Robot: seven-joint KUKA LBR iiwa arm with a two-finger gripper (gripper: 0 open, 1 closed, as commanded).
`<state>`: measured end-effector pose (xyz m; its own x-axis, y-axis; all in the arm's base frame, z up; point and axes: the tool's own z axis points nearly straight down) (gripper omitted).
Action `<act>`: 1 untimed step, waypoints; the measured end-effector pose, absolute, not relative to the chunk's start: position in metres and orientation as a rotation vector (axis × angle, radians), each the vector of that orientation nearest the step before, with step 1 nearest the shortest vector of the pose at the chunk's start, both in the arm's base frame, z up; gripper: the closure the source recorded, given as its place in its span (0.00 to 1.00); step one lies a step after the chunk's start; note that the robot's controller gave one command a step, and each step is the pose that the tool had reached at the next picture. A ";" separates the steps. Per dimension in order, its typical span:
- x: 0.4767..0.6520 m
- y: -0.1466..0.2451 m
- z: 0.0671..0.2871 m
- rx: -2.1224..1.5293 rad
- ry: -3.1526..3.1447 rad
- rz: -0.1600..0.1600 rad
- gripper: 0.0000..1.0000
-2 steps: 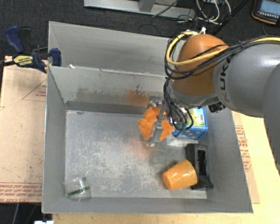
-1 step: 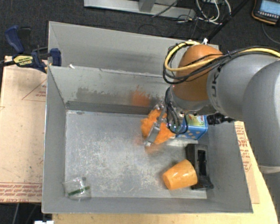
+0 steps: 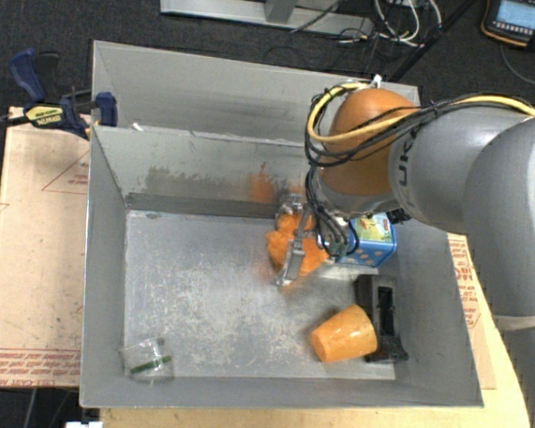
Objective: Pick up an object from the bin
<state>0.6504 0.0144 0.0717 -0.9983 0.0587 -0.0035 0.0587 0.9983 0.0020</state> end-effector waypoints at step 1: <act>0.651 0.018 0.072 -0.151 3.133 0.005 0.00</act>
Offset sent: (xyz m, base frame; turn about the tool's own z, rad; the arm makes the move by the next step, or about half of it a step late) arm 0.0000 0.0000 0.0000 0.0000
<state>0.6511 0.0185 0.0718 -0.9953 -0.0962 -0.0055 -0.0962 0.9954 0.0027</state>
